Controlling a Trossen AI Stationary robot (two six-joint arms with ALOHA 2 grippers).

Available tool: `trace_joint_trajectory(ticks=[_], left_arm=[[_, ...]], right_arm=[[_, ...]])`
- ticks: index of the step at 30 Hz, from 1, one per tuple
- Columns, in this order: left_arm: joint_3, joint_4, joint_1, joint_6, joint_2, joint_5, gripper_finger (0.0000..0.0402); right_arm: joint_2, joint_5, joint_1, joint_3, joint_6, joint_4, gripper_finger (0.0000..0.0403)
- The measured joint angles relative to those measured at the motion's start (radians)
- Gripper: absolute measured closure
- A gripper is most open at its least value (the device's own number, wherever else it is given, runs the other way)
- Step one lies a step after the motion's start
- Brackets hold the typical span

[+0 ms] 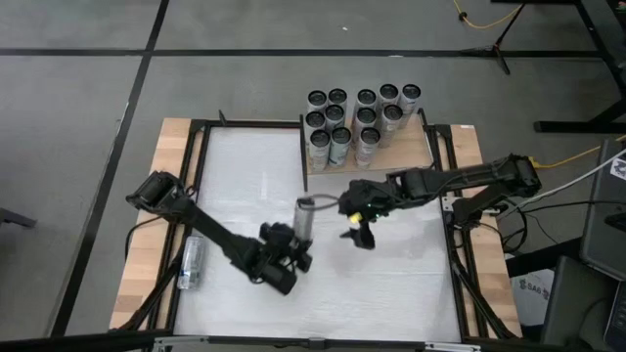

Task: Place canned beverage on shelf
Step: Put the orange soda can on the shelf aligned with the orange soda cans

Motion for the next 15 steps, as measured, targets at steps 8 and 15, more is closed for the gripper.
trace_joint_trajectory(ticks=[8, 15], left_arm=[[0.000, 0.297, 0.095, 0.430, 0.000, -0.217, 0.0154], [0.000, 0.397, 0.128, 0.557, -0.001, -0.337, 0.0154]], right_arm=[[0.000, 0.110, -0.058, 0.000, 0.128, 0.058, 0.0079], [0.000, 0.186, -0.067, 0.000, 0.196, 0.180, 0.0079]])
